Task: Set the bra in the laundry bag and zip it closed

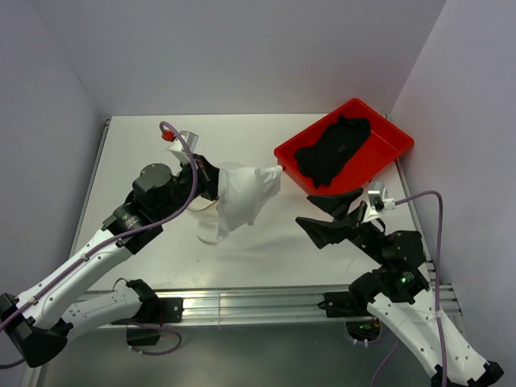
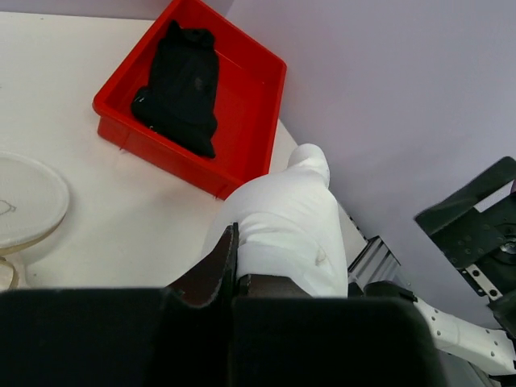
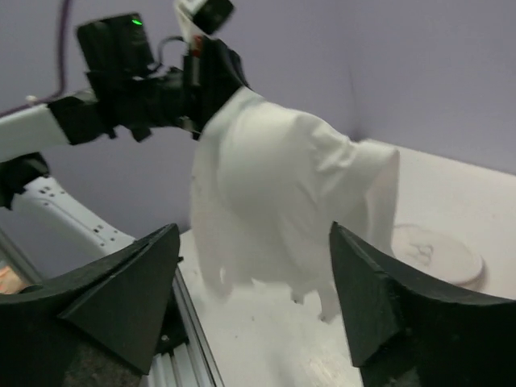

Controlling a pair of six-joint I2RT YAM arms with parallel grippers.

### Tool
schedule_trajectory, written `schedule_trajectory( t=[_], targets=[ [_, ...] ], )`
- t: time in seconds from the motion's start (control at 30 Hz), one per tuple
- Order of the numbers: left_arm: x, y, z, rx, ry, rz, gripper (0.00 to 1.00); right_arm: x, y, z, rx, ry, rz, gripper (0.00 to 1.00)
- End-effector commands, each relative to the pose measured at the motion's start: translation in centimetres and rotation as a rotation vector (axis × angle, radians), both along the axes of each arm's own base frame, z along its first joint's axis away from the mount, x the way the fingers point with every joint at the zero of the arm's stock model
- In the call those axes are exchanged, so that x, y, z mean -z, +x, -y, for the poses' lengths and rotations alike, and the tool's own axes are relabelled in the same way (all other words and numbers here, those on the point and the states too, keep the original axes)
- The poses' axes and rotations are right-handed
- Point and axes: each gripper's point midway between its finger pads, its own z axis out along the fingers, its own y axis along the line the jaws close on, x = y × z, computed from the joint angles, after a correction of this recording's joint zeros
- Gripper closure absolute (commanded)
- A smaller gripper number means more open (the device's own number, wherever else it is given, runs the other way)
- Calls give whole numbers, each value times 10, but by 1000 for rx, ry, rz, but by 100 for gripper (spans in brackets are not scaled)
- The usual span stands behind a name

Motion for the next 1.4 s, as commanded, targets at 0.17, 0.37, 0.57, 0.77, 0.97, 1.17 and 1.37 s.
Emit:
schedule_trajectory(
  t=[0.17, 0.37, 0.57, 0.77, 0.97, 1.17, 1.37],
  targets=[
    [-20, 2, 0, 1, -4, 33, 100, 0, 35, -11, 55, -119, -73, 4],
    [-32, -18, 6, 103, -58, 70, 100, -1, 66, -35, 27, -145, -93, 0],
    [-39, -35, 10, 181, -113, 98, 100, 5, 65, -49, -53, -136, -86, 0],
    [-40, -36, 11, 186, -150, 96, 100, 2, 18, -70, -374, -66, -38, 0],
    [-38, -31, 7, 149, -161, 91, 100, 0, -4, -71, -501, 13, -50, 0],
    [-44, -34, 9, 161, -220, 96, 100, 6, 4, -82, -518, 61, -127, 0],
    [-47, -39, 9, 181, -260, 102, 100, 16, 33, -84, -348, 77, -173, 0]
  ],
)
